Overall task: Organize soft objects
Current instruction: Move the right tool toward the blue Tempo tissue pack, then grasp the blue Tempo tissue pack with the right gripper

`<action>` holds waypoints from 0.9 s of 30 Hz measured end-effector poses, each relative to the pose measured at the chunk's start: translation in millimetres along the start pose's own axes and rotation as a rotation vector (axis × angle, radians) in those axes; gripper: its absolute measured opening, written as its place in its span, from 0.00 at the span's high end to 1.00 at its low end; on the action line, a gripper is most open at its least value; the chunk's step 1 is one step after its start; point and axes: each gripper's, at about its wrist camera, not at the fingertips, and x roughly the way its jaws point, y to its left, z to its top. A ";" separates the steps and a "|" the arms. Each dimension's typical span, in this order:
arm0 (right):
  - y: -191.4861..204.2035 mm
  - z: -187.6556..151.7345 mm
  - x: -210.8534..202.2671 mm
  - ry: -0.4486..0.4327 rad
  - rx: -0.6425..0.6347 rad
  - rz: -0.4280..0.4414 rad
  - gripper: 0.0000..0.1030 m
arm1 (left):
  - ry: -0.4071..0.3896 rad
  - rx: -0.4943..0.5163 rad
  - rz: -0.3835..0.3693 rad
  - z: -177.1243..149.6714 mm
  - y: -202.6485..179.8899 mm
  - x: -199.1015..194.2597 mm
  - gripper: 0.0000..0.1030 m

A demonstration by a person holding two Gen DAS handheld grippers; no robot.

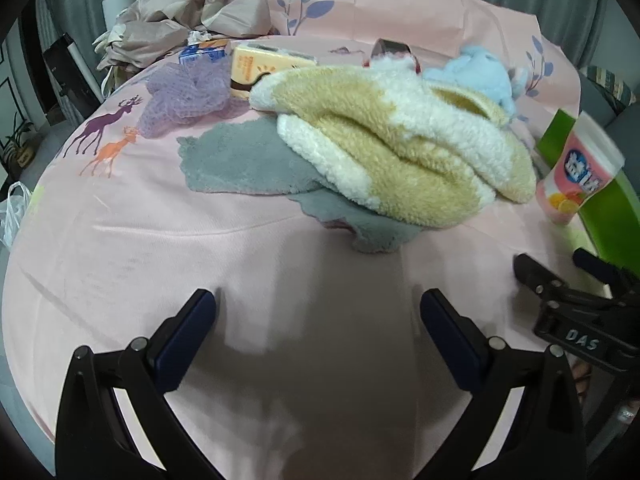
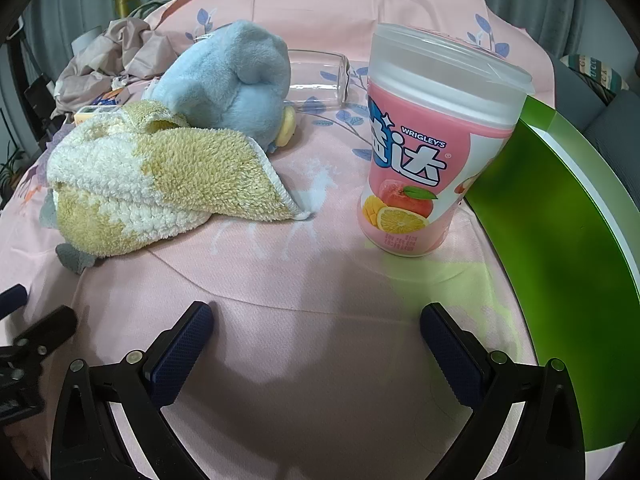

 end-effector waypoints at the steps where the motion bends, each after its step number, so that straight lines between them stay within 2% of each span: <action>1: 1.2 0.3 0.5 0.003 -0.002 -0.007 0.00 | -0.010 -0.006 0.002 0.8 1.8 -4.2 0.01; 3: 2.8 1.6 -1.3 0.012 -0.007 -0.015 0.00 | -0.033 -0.018 0.008 4.0 5.6 -12.8 0.01; 6: 7.6 6.1 -6.6 0.041 -0.036 0.019 0.00 | -0.075 -0.063 0.011 12.8 19.2 -31.7 0.02; 10: 16.5 20.6 -45.9 -0.022 -0.072 0.020 0.00 | -0.131 -0.149 -0.022 26.8 44.9 -61.6 0.01; 14: 35.7 68.9 -108.2 -0.087 -0.071 0.162 0.00 | -0.132 -0.250 0.000 45.5 77.6 -81.8 0.01; 17: 68.3 127.6 -129.5 -0.069 -0.080 0.266 0.00 | -0.147 -0.347 0.024 58.2 109.2 -89.2 0.01; 19: 99.7 170.5 -122.9 -0.022 -0.078 0.340 0.00 | -0.161 -0.433 0.063 62.6 131.5 -88.8 0.01; 21: 133.2 204.5 -99.4 0.038 -0.060 0.385 0.00 | -0.154 -0.501 0.074 59.2 148.9 -82.9 0.01; 23: 169.5 230.6 -65.4 0.102 -0.052 0.373 0.00 | -0.097 -0.551 0.087 53.1 164.8 -68.5 0.02; 25: 213.0 249.6 -24.4 0.149 -0.100 0.317 0.00 | -0.036 -0.604 0.083 47.1 180.6 -54.2 0.02; 27: 245.4 260.8 12.3 0.184 -0.105 0.304 0.00 | -0.014 -0.668 0.077 42.6 196.1 -49.3 0.03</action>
